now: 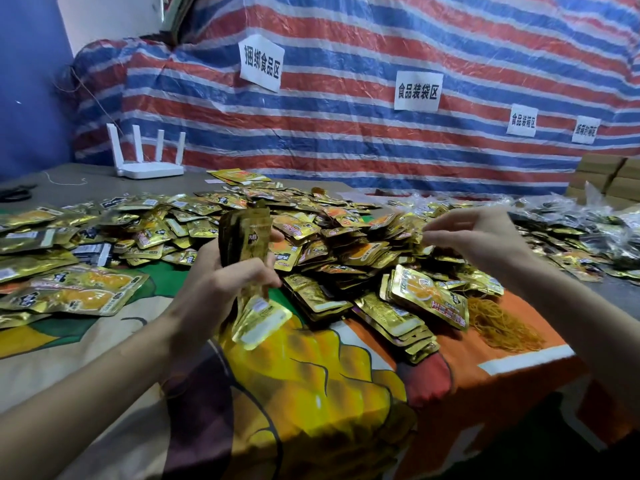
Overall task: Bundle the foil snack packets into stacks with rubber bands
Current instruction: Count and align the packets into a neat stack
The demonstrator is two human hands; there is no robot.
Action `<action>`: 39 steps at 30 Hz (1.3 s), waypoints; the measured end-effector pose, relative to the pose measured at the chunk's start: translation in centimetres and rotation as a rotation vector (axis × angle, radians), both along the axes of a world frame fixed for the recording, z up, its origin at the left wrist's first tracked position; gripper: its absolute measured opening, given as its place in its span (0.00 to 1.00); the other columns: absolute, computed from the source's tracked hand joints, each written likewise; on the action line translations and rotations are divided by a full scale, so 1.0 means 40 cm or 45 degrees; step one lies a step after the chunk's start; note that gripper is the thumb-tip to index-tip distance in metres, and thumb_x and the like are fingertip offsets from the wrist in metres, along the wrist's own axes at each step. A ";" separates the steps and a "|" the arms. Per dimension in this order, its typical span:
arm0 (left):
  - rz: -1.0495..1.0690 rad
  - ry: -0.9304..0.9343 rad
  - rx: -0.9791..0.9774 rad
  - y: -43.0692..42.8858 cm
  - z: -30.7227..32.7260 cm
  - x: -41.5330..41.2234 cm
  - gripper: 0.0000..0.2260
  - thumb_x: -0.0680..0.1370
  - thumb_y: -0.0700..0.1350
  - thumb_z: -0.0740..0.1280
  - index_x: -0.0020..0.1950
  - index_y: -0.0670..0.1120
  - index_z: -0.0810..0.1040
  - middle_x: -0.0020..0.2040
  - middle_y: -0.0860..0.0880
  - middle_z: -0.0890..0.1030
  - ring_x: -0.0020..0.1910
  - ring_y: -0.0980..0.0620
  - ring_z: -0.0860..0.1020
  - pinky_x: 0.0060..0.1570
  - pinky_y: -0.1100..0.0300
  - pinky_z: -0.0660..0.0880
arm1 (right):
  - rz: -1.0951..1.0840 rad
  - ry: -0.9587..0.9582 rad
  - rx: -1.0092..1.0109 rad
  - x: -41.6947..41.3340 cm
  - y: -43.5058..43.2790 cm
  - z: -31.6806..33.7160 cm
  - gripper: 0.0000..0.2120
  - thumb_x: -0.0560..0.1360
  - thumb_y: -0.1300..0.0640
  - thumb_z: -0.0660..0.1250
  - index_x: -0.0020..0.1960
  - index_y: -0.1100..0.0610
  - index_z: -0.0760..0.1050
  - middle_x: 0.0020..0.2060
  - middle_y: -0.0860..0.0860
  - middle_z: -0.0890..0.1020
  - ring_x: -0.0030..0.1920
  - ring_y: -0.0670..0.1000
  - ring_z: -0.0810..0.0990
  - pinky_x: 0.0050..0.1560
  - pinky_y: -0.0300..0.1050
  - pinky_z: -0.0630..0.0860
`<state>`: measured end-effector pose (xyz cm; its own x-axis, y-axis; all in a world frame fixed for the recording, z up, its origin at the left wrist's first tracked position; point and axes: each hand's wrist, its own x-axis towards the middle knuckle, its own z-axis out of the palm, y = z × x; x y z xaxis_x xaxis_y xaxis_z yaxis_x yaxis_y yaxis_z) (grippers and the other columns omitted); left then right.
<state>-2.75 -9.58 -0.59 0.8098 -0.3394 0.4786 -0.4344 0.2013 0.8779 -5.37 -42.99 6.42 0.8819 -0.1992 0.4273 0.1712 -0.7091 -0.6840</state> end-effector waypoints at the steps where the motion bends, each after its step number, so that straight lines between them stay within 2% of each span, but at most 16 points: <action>1: -0.008 0.104 -0.063 0.002 -0.002 0.008 0.22 0.63 0.45 0.70 0.56 0.43 0.81 0.42 0.41 0.77 0.50 0.41 0.80 0.52 0.44 0.73 | 0.100 0.024 0.110 0.004 0.038 -0.001 0.03 0.74 0.60 0.75 0.46 0.53 0.85 0.41 0.48 0.87 0.45 0.46 0.85 0.49 0.43 0.77; 4: -0.069 0.408 -0.239 0.014 0.003 0.035 0.16 0.67 0.42 0.66 0.53 0.40 0.79 0.41 0.44 0.79 0.52 0.42 0.81 0.53 0.46 0.74 | 0.447 0.124 0.466 0.022 0.165 -0.019 0.05 0.75 0.64 0.71 0.50 0.57 0.84 0.43 0.53 0.87 0.43 0.51 0.85 0.46 0.45 0.78; 6: -0.169 0.590 -0.367 0.030 0.009 0.052 0.15 0.67 0.41 0.64 0.53 0.41 0.77 0.39 0.45 0.78 0.45 0.43 0.81 0.52 0.48 0.76 | 0.618 0.178 0.596 0.046 0.261 -0.046 0.05 0.75 0.65 0.71 0.50 0.59 0.83 0.42 0.56 0.87 0.39 0.51 0.83 0.41 0.42 0.79; 8: -0.197 0.710 -0.462 0.055 0.013 0.070 0.17 0.67 0.39 0.64 0.56 0.41 0.74 0.38 0.46 0.75 0.38 0.47 0.76 0.44 0.53 0.76 | 0.671 0.164 0.603 0.082 0.362 -0.079 0.05 0.75 0.66 0.73 0.50 0.59 0.81 0.41 0.55 0.87 0.38 0.49 0.83 0.39 0.41 0.79; 10: -0.145 0.765 -0.410 0.081 0.009 0.084 0.16 0.66 0.39 0.64 0.54 0.42 0.74 0.39 0.46 0.73 0.35 0.49 0.72 0.38 0.56 0.73 | 0.670 0.089 0.605 0.123 0.460 -0.110 0.04 0.75 0.66 0.73 0.48 0.59 0.81 0.39 0.55 0.87 0.37 0.49 0.83 0.38 0.40 0.79; 13: 0.103 0.812 -0.211 0.111 -0.004 0.092 0.05 0.67 0.40 0.67 0.38 0.43 0.82 0.34 0.43 0.76 0.30 0.47 0.75 0.32 0.57 0.77 | 0.688 -0.016 0.660 0.178 0.581 -0.145 0.03 0.74 0.67 0.74 0.47 0.62 0.81 0.38 0.57 0.85 0.34 0.46 0.81 0.36 0.38 0.77; 14: 0.186 0.810 -0.194 0.121 -0.013 0.097 0.06 0.69 0.39 0.67 0.34 0.44 0.83 0.32 0.44 0.77 0.27 0.48 0.76 0.29 0.57 0.77 | 0.681 -0.052 0.674 0.193 0.611 -0.156 0.04 0.74 0.67 0.74 0.46 0.60 0.81 0.38 0.56 0.84 0.35 0.46 0.81 0.37 0.39 0.78; 16: 0.312 0.796 -0.222 0.138 -0.028 0.110 0.09 0.73 0.40 0.67 0.34 0.43 0.83 0.31 0.43 0.77 0.25 0.47 0.76 0.26 0.58 0.76 | 0.651 -0.091 0.728 0.220 0.655 -0.181 0.04 0.73 0.66 0.74 0.44 0.59 0.82 0.39 0.57 0.85 0.39 0.49 0.82 0.42 0.44 0.80; 20: 0.591 0.555 -0.204 0.170 -0.039 0.131 0.07 0.71 0.31 0.68 0.34 0.37 0.82 0.30 0.40 0.79 0.28 0.44 0.77 0.26 0.59 0.75 | 0.708 -0.108 0.797 0.247 0.683 -0.221 0.04 0.73 0.65 0.75 0.43 0.58 0.82 0.39 0.55 0.86 0.41 0.49 0.84 0.45 0.44 0.81; 23: 0.738 0.479 -0.210 0.175 -0.044 0.141 0.09 0.68 0.32 0.70 0.28 0.41 0.82 0.27 0.45 0.80 0.28 0.45 0.79 0.25 0.58 0.76 | 0.862 -0.068 0.887 0.253 0.672 -0.229 0.06 0.72 0.68 0.75 0.42 0.59 0.83 0.38 0.53 0.87 0.41 0.49 0.86 0.44 0.41 0.81; 25: 0.758 0.438 -0.201 0.172 -0.051 0.143 0.07 0.66 0.34 0.71 0.31 0.45 0.84 0.30 0.44 0.82 0.30 0.46 0.81 0.29 0.55 0.79 | 0.894 -0.033 0.951 0.252 0.660 -0.231 0.05 0.71 0.68 0.76 0.43 0.61 0.83 0.39 0.53 0.87 0.41 0.49 0.86 0.42 0.39 0.81; 29: 0.777 0.366 -0.174 0.170 -0.071 0.150 0.07 0.69 0.32 0.71 0.38 0.43 0.85 0.34 0.46 0.84 0.33 0.48 0.83 0.31 0.55 0.80 | 0.862 0.009 0.948 0.246 0.643 -0.230 0.05 0.68 0.66 0.78 0.43 0.62 0.85 0.40 0.59 0.87 0.41 0.54 0.86 0.43 0.43 0.83; 32: 0.841 0.341 -0.151 0.170 -0.080 0.159 0.06 0.69 0.32 0.71 0.37 0.42 0.83 0.30 0.49 0.82 0.29 0.51 0.81 0.28 0.59 0.77 | 0.829 0.048 0.900 0.242 0.638 -0.224 0.06 0.68 0.65 0.79 0.43 0.62 0.85 0.40 0.60 0.87 0.40 0.56 0.86 0.44 0.46 0.83; 34: 0.901 0.333 -0.126 0.171 -0.087 0.167 0.05 0.68 0.30 0.71 0.37 0.39 0.81 0.27 0.52 0.80 0.26 0.53 0.78 0.25 0.62 0.74 | 0.859 0.107 0.925 0.240 0.635 -0.221 0.06 0.69 0.67 0.78 0.45 0.63 0.84 0.39 0.61 0.86 0.36 0.53 0.85 0.41 0.43 0.82; 36: 0.943 0.325 -0.118 0.174 -0.093 0.174 0.02 0.70 0.29 0.70 0.41 0.34 0.81 0.28 0.52 0.79 0.26 0.54 0.77 0.25 0.63 0.73 | 0.958 0.232 1.017 0.235 0.636 -0.213 0.05 0.73 0.69 0.73 0.48 0.65 0.82 0.37 0.61 0.86 0.36 0.53 0.84 0.39 0.41 0.81; 39: 0.938 0.345 -0.170 0.178 -0.096 0.182 0.05 0.73 0.30 0.70 0.48 0.30 0.80 0.34 0.44 0.80 0.32 0.48 0.78 0.34 0.55 0.75 | 1.195 0.472 1.325 0.225 0.638 -0.200 0.07 0.72 0.72 0.65 0.46 0.64 0.80 0.34 0.57 0.82 0.39 0.56 0.85 0.43 0.44 0.83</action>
<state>4.53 -2.45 -4.44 0.8977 0.3748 0.2318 -0.2715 0.0560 0.9608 3.63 -17.47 -1.59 0.8852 0.4311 0.1748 -0.0131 0.3988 -0.9170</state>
